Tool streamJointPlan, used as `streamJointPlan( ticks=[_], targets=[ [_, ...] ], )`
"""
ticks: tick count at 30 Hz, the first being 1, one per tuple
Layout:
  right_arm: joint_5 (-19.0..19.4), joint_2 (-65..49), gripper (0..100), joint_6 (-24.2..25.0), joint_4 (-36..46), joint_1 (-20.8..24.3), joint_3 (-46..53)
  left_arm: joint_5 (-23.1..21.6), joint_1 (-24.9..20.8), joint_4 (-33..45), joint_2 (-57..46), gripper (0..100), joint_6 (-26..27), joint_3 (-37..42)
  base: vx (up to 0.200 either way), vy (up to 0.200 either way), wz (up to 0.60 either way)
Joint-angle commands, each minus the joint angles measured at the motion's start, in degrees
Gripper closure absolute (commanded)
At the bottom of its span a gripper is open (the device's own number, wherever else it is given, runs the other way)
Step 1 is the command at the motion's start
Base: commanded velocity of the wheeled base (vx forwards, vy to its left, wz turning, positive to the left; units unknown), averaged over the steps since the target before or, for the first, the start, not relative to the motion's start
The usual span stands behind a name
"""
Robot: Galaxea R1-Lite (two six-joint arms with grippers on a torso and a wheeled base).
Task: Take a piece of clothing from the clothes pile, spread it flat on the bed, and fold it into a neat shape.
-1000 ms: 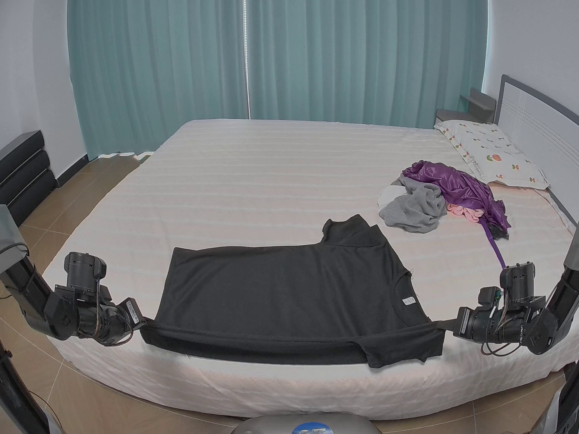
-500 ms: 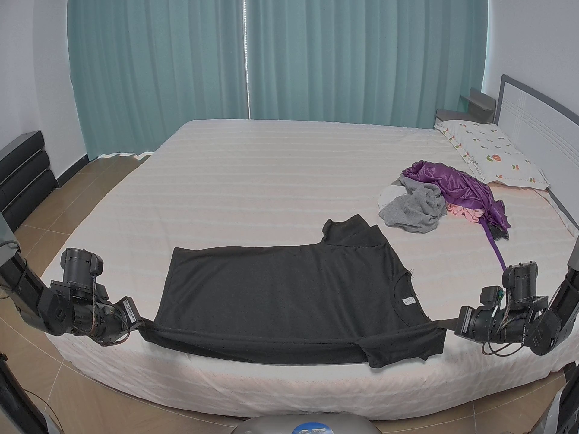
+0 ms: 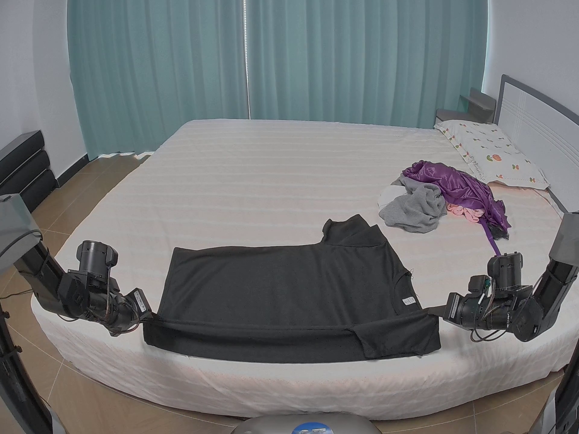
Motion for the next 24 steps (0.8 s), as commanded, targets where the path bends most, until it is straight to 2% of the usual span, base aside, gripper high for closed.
streamJointPlan(
  ticks=[1, 12, 24],
  targets=[
    [-0.02, 4.18, 100, -0.01, 0.11, 0.04, -3.03, -0.08, 0.01, 1.79, 4.72, 100, -0.16, -4.09, 0.000, 0.000, 0.00],
    [-0.02, 8.58, 100, 0.07, 5.21, 0.04, -10.50, -0.08, -0.08, 3.02, 9.82, 100, -2.88, -9.98, 0.000, 0.000, 0.00],
    [-0.19, 11.56, 100, 0.16, 5.56, 0.04, -13.75, 0.01, -0.96, 3.29, 10.34, 100, -2.97, -10.68, 0.000, 0.000, 0.00]
  ],
)
